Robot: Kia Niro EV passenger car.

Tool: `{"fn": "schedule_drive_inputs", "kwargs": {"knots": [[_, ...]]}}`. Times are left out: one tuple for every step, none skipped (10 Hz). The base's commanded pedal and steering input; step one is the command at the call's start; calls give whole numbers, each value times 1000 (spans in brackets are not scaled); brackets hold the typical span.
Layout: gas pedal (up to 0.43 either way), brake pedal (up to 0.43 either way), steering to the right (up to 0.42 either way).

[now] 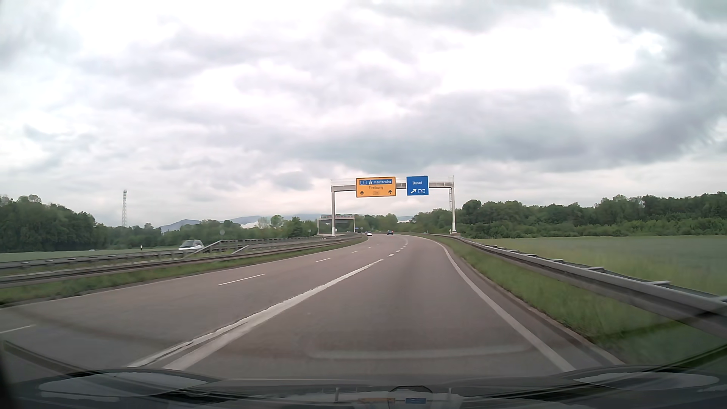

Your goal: Follow the waypoints while adhering to traffic rules and regulations

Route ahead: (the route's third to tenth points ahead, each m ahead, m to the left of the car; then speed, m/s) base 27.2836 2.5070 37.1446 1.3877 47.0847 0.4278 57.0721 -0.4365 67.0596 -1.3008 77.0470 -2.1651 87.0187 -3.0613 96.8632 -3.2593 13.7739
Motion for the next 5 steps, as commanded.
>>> {"fn": "schedule_drive_inputs", "kwargs": {"knots": [[157,0,58],[157,0,53],[157,0,45],[169,0,39],[177,0,33]]}}
